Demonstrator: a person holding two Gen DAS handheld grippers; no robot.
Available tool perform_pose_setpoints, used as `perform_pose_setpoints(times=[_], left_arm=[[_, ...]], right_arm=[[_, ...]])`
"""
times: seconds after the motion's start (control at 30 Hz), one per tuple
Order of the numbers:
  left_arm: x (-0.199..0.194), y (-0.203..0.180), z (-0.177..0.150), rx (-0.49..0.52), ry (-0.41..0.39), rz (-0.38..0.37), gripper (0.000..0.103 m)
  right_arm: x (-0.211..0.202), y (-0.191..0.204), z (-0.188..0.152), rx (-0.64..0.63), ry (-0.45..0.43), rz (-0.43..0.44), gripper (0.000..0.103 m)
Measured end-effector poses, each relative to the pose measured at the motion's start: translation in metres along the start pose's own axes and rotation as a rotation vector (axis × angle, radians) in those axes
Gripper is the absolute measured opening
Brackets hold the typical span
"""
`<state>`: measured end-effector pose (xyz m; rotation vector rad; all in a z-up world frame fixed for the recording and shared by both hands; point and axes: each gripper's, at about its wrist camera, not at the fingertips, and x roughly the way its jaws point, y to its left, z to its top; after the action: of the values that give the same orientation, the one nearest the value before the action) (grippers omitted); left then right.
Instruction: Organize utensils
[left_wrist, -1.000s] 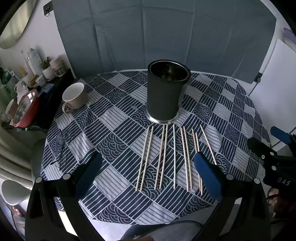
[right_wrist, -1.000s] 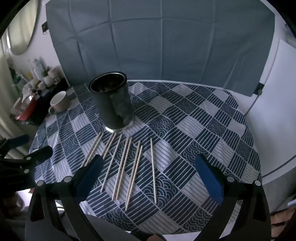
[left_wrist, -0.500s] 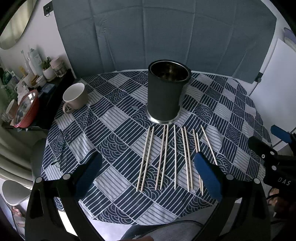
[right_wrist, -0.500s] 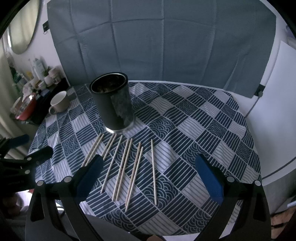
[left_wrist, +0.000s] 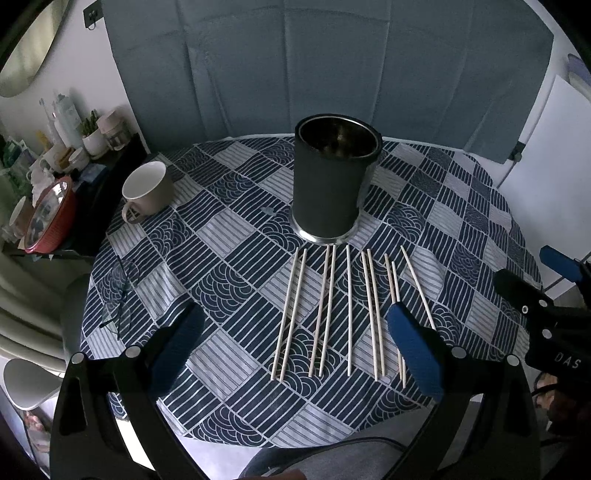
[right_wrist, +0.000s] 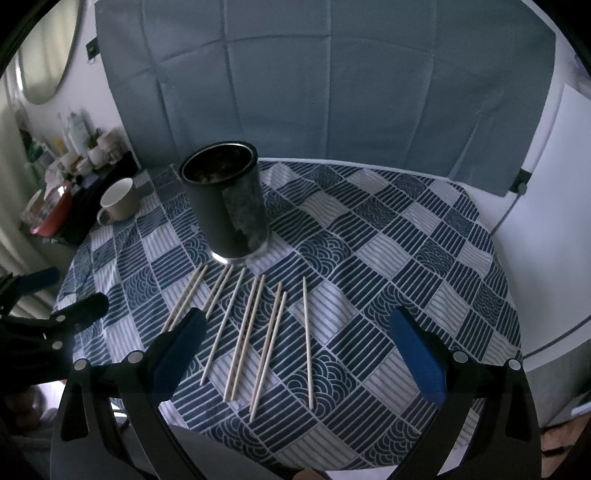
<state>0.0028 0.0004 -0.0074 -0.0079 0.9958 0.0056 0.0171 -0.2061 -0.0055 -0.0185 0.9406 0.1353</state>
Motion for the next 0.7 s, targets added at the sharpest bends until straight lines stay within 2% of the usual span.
perform_pose_setpoints(times=[0.7], left_arm=[[0.0051,0.0029,0.003,-0.014,0.013,-0.008,0.097]], right_arm=[[0.0023,-0.0002,-0.0004,0.002,0.0,0.001,0.095]])
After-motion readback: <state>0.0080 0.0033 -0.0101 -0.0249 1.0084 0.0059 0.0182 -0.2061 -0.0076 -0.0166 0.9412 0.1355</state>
